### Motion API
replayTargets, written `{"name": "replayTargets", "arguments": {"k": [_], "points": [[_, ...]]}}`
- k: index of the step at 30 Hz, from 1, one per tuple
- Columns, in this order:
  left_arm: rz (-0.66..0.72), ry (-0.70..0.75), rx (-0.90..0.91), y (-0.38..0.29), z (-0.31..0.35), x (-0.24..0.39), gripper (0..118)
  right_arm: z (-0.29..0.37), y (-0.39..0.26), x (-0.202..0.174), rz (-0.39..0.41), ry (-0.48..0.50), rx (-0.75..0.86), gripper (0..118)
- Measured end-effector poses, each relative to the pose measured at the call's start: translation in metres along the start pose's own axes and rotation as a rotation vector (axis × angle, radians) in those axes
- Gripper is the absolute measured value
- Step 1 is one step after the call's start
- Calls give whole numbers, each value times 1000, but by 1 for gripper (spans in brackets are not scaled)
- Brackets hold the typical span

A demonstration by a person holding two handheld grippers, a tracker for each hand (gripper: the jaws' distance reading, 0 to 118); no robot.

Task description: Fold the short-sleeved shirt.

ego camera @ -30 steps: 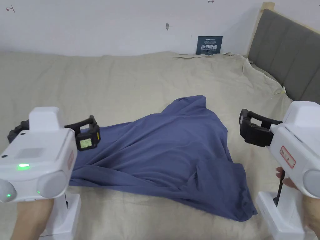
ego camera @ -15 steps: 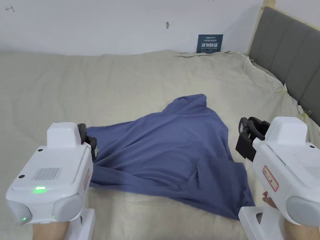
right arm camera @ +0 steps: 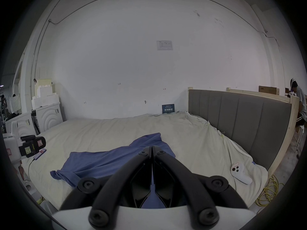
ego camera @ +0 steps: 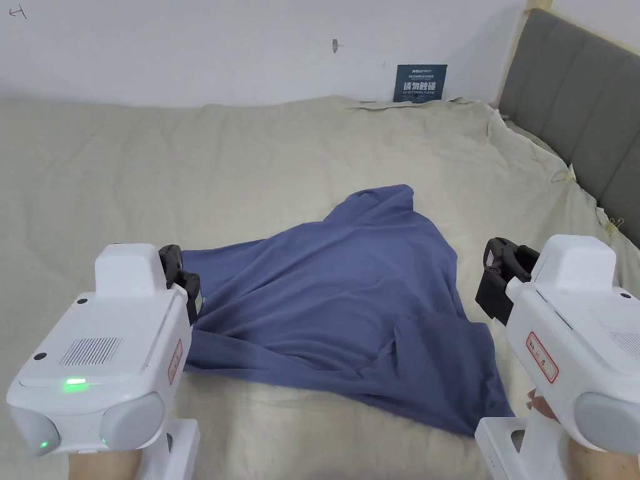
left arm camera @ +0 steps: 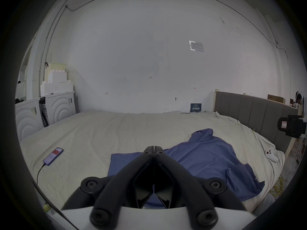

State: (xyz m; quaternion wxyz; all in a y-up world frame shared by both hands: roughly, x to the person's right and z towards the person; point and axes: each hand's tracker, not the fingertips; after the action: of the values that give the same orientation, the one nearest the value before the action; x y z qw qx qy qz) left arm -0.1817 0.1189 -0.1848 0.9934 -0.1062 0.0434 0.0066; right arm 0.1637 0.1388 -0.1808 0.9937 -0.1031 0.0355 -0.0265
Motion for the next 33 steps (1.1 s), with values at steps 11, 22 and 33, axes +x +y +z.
{"name": "replayTargets", "arguments": {"k": [11,22,33], "points": [[8,-1,-12,3,-5,-2,0,-21,13,2,23,29,-67,3],[23,7,-15,11,-19,-7,0,-120,70,14,76,71,-213,118],[52,29,-28,17,-52,-8,0,-310,87,28,88,-27,-626,118]]}}
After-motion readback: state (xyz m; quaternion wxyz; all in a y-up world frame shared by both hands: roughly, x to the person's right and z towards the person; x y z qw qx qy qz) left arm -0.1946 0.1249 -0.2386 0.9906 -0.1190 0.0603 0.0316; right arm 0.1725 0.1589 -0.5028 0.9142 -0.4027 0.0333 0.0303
